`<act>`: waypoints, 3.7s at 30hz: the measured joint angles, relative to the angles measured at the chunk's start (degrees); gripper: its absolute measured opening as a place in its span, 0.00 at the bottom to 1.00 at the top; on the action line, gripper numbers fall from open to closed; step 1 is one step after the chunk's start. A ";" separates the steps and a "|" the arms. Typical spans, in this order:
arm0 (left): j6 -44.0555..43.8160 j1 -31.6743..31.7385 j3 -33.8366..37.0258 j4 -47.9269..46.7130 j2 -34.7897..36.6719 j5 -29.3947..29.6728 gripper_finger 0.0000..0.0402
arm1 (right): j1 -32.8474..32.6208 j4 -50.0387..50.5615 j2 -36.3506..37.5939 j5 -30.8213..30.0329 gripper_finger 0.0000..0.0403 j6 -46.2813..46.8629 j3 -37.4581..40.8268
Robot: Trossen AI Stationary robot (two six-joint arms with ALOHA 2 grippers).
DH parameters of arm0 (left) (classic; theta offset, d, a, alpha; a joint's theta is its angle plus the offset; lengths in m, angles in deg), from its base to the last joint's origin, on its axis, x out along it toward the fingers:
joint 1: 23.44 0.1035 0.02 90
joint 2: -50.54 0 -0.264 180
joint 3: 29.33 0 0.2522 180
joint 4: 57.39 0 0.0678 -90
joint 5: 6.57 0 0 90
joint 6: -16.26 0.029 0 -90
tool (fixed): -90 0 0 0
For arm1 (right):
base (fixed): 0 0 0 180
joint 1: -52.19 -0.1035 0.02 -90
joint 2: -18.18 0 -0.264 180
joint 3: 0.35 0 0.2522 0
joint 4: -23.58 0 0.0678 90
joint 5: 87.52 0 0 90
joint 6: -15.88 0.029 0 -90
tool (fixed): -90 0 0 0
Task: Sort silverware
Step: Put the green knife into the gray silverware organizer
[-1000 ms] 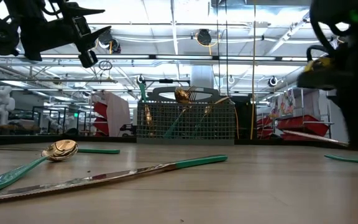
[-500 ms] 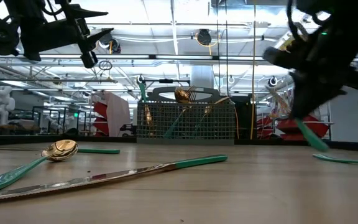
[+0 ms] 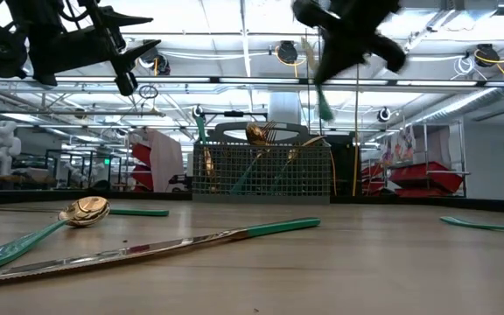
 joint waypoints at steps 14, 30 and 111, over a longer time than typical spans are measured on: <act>0.26 0.00 0.00 -0.02 0.00 3.09 0.41 | 23.15 -46.14 -1.88 17.05 0.00 -50.91 -4.92; 1.47 0.00 0.00 -0.37 0.02 4.48 0.41 | 35.35 -80.56 -25.69 39.09 0.00 -48.92 -6.18; 62.29 -53.67 -19.66 -80.34 -34.14 47.60 0.41 | 17.49 3.25 9.14 27.89 0.54 -70.12 -25.92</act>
